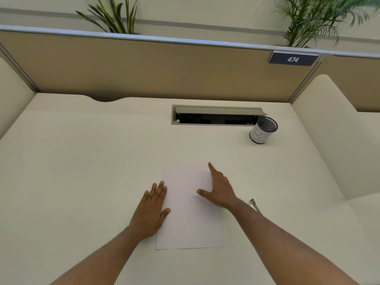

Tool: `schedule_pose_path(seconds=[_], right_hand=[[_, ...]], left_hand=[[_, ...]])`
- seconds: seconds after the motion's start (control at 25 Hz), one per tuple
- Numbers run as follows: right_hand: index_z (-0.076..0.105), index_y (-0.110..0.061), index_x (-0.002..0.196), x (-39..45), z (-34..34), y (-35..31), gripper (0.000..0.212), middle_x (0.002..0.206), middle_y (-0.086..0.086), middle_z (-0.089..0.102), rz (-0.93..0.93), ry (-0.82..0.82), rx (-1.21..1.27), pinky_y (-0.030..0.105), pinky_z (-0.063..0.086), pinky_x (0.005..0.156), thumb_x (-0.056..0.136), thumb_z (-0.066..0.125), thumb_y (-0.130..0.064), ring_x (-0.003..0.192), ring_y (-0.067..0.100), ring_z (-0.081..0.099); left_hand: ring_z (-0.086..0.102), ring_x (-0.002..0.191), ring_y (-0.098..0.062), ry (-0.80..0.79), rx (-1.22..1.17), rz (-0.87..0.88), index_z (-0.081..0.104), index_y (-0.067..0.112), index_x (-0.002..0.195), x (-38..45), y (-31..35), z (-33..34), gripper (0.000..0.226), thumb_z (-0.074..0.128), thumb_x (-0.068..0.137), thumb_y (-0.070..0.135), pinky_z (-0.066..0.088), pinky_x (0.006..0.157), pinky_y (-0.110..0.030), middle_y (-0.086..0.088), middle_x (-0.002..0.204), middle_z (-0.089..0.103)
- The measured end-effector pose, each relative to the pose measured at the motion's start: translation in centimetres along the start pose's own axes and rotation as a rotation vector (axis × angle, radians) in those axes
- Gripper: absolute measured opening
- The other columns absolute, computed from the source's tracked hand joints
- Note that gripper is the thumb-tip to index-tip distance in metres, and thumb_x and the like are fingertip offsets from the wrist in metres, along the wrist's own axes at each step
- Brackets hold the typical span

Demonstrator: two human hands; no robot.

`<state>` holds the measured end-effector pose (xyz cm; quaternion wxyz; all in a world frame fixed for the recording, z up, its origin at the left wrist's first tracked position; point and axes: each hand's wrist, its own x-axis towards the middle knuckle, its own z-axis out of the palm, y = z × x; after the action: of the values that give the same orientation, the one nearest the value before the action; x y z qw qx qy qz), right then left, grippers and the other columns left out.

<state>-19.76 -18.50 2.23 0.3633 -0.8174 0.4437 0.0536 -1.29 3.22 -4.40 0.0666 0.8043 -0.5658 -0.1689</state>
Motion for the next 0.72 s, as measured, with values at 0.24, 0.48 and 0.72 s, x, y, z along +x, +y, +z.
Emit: schedule_pose_path(seconds=[0.24, 0.48, 0.72], right_hand=[[-0.004, -0.027, 0.163, -0.3, 1.4, -1.2, 0.127, 0.164, 0.006, 0.032, 0.045, 0.078, 0.047, 0.046, 0.040, 0.115, 0.071, 0.079, -0.057, 0.148, 0.025, 0.038], [0.008, -0.026, 0.163, -1.4, 1.9, -1.9, 0.117, 0.159, 0.004, 0.027, 0.259, 0.137, 0.826, 0.038, 0.060, 0.084, 0.077, 0.088, -0.023, 0.122, 0.021, 0.054], [0.042, -0.017, 0.150, -2.6, 4.7, -2.1, 0.090, 0.142, -0.002, 0.054, 0.299, 0.073, 0.612, 0.038, 0.050, 0.103, 0.079, 0.074, -0.062, 0.119, 0.020, 0.064]], left_hand=[[-0.018, 0.154, -0.018, -0.010, 0.024, -0.010, -0.008, 0.019, 0.159, 0.0, 0.3, -0.2, 0.077, 0.007, 0.095, 0.059, -0.010, 0.121, -0.033, 0.006, 0.165, -0.021], [-0.018, 0.154, -0.018, -0.033, 0.015, -0.020, -0.008, 0.019, 0.159, 0.0, 0.3, -0.2, 0.077, 0.009, 0.093, 0.056, -0.011, 0.121, -0.033, 0.006, 0.165, -0.022], [-0.022, 0.152, -0.017, -0.058, 0.024, -0.030, -0.012, 0.019, 0.158, 0.0, 0.5, -0.4, 0.078, 0.005, 0.092, 0.057, -0.011, 0.122, -0.034, 0.005, 0.164, -0.025]])
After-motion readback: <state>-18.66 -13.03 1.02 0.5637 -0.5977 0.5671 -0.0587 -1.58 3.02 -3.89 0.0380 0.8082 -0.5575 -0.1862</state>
